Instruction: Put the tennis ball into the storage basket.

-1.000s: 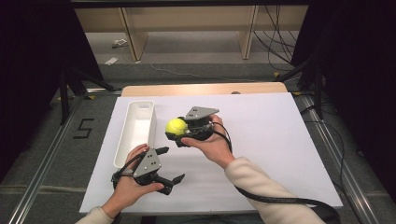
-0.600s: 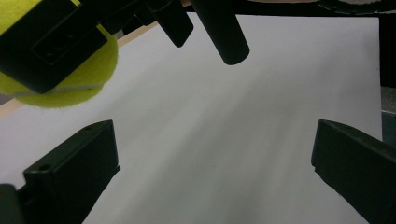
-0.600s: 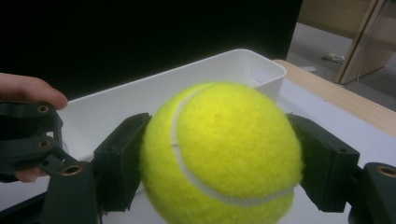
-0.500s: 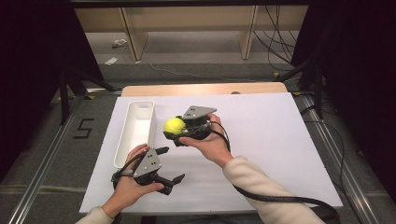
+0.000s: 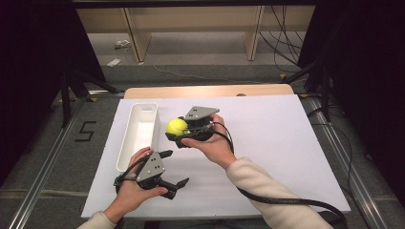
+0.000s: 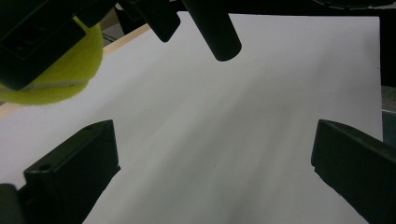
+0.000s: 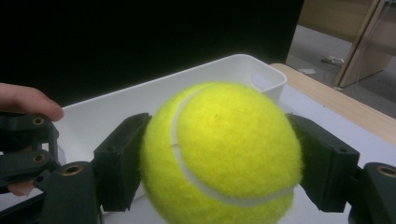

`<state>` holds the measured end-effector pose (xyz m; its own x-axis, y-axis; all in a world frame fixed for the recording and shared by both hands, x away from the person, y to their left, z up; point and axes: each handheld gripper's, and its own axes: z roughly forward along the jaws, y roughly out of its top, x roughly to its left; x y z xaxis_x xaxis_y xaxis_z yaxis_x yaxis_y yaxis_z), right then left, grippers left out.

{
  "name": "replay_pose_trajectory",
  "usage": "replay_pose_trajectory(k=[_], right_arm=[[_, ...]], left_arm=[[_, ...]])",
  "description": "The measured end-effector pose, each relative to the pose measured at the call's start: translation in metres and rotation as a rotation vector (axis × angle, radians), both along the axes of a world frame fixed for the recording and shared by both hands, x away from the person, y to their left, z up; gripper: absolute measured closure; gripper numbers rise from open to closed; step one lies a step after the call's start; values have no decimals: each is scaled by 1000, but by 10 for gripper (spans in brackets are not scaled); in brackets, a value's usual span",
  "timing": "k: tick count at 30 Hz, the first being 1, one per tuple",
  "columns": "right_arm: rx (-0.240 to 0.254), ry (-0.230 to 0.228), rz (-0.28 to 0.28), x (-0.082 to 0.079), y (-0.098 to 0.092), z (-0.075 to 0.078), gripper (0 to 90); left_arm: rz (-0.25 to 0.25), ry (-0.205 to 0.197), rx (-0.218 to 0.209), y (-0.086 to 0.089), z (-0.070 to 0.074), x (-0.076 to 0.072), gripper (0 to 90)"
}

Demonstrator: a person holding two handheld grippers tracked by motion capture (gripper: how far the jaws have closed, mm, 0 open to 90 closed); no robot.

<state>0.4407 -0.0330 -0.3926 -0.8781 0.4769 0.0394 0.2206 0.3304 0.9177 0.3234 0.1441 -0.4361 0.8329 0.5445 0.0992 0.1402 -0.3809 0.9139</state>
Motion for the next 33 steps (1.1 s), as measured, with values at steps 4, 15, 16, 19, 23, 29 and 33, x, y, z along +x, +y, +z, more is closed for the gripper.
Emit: replay_pose_trajectory(k=[4, 15, 16, 19, 23, 29, 33], right_arm=[[0, 3, 0, 1, 0, 0, 262], [-5, 1, 3, 4, 3, 3, 262], [-4, 1, 2, 4, 4, 3, 262], [-7, -1, 2, 5, 6, 5, 262], [-4, -5, 5, 5, 9, 8, 262], [-9, -14, 9, 4, 11, 10, 262], [-8, -14, 11, 5, 13, 10, 262]], left_arm=[[0, 0, 0, 0, 0, 0, 2], [0, 4, 1, 0, -1, 0, 2], [1, 3, 2, 0, 0, 0, 2], [0, 2, 3, 0, 0, 0, 2], [-1, 2, 3, -1, 0, 0, 2], [-4, 6, 3, -2, -1, 0, 2], [0, 4, 3, -1, -1, 0, 2]])
